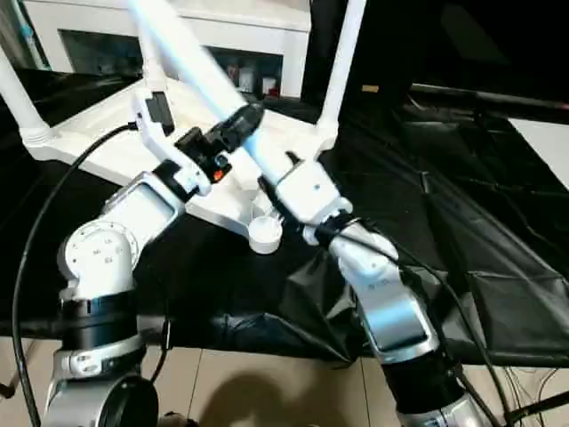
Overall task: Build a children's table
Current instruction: Pick table leg
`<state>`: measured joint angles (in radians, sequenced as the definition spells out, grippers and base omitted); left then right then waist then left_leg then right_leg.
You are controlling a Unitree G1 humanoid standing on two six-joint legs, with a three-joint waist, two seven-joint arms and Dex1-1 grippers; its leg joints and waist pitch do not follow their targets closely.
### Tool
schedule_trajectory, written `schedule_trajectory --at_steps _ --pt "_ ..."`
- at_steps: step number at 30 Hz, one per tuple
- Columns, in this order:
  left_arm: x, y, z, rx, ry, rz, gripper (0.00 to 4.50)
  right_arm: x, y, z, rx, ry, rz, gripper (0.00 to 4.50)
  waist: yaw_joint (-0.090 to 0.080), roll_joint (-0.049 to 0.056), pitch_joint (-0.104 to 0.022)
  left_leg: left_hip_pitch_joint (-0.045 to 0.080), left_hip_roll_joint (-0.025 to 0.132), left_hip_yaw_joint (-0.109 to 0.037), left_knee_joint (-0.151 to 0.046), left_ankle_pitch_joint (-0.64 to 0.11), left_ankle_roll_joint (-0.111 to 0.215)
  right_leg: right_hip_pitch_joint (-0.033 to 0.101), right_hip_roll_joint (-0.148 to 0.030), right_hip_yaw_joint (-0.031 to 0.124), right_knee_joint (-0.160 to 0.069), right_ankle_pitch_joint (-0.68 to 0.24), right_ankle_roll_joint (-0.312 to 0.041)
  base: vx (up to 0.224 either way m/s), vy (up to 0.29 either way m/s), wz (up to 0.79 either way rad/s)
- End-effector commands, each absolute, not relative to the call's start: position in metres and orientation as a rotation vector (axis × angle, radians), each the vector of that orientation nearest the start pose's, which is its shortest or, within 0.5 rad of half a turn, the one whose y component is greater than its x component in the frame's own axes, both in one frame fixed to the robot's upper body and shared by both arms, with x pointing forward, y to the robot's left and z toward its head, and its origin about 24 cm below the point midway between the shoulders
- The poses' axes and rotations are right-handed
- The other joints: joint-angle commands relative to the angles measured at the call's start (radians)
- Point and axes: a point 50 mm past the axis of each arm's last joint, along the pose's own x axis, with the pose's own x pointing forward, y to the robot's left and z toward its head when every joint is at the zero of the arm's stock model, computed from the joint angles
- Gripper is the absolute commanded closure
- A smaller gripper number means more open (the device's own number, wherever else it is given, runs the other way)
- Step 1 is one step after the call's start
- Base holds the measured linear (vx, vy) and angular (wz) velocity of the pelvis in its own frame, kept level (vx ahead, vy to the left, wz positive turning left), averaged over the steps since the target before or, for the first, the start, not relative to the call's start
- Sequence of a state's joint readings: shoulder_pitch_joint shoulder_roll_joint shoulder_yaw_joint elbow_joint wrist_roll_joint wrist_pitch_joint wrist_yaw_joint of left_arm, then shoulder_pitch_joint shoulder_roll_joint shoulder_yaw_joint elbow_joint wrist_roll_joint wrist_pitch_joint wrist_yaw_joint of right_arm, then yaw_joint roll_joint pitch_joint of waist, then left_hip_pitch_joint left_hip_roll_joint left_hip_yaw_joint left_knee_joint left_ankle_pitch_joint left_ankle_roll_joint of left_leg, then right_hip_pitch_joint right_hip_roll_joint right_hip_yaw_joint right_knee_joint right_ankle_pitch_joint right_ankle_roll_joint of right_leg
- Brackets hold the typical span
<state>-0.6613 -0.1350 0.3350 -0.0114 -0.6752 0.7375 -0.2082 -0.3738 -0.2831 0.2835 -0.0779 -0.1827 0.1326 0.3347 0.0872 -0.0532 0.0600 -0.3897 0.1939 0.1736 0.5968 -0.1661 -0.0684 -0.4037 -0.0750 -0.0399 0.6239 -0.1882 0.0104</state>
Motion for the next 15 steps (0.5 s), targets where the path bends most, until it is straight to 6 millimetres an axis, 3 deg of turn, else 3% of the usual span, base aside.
schedule_trajectory --at_steps 1,7,8,13,15 --pt "0.3347 0.0886 0.1826 -0.829 -0.015 -0.586 1.22 0.2985 -0.0948 0.1356 -0.603 -0.281 0.577 2.63 0.0 -0.007 -0.069 0.017 0.02 -0.002 -0.06 -0.177 0.006 0.048 -0.042 0.033 -0.076 -0.151 -0.115 0.0 0.0 0.0" --pt "0.3329 0.0849 0.1807 -0.836 -0.004 -0.57 1.66 0.2999 -0.0937 0.1351 -0.606 -0.276 0.567 2.63 0.0 -0.01 -0.069 0.018 0.022 -0.003 -0.061 -0.175 0.01 0.048 -0.041 0.033 -0.071 -0.12 -0.125 0.0 0.0 0.0" --pt "0.3341 0.0847 0.1788 -0.833 0.008 -0.543 1.93 0.301 -0.0936 0.1353 -0.6 -0.272 0.558 2.63 0.0 -0.012 -0.07 0.018 0.022 -0.003 -0.06 -0.178 0.008 0.049 -0.041 0.033 -0.07 -0.121 -0.124 0.0 0.0 0.0" --pt "0.3346 0.0826 0.1769 -0.83 0.017 -0.529 2.1 0.3022 -0.092 0.1355 -0.601 -0.272 0.551 2.63 0.0 -0.014 -0.07 0.018 0.021 -0.003 -0.059 -0.178 0.006 0.049 -0.041 0.033 -0.07 -0.126 -0.12 0.0 0.0 0.0" --pt "0.3343 0.0821 0.1771 -0.832 0.015 -0.531 2.47 0.3024 -0.0908 0.1353 -0.605 -0.274 0.553 2.63 0.0 -0.015 -0.07 0.018 0.021 -0.003 -0.059 -0.174 0.006 0.049 -0.041 0.033 -0.07 -0.122 -0.118 0.0 0.0 0.0"
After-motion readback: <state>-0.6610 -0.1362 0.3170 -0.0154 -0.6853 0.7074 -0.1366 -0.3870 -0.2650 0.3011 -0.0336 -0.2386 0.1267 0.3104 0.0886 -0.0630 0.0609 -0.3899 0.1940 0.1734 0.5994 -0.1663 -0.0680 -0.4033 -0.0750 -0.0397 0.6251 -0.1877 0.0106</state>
